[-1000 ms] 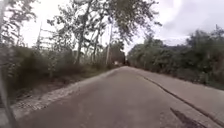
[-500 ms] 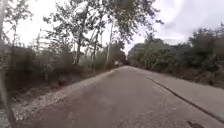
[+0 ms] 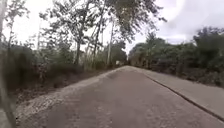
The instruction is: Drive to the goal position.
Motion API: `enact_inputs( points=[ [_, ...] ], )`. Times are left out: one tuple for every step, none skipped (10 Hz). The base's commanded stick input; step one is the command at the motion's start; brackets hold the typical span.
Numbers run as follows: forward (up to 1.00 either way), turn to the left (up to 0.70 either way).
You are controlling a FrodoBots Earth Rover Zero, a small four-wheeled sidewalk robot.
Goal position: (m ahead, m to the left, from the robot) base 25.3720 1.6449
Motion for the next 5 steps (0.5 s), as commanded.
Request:
enact_inputs(
  points=[
    [0.70, -0.29],
    [0.70, -0.27],
    [0.70, -0.22],
    [0.70, 0.00],
    [0.70, 0.00]
  ],
)
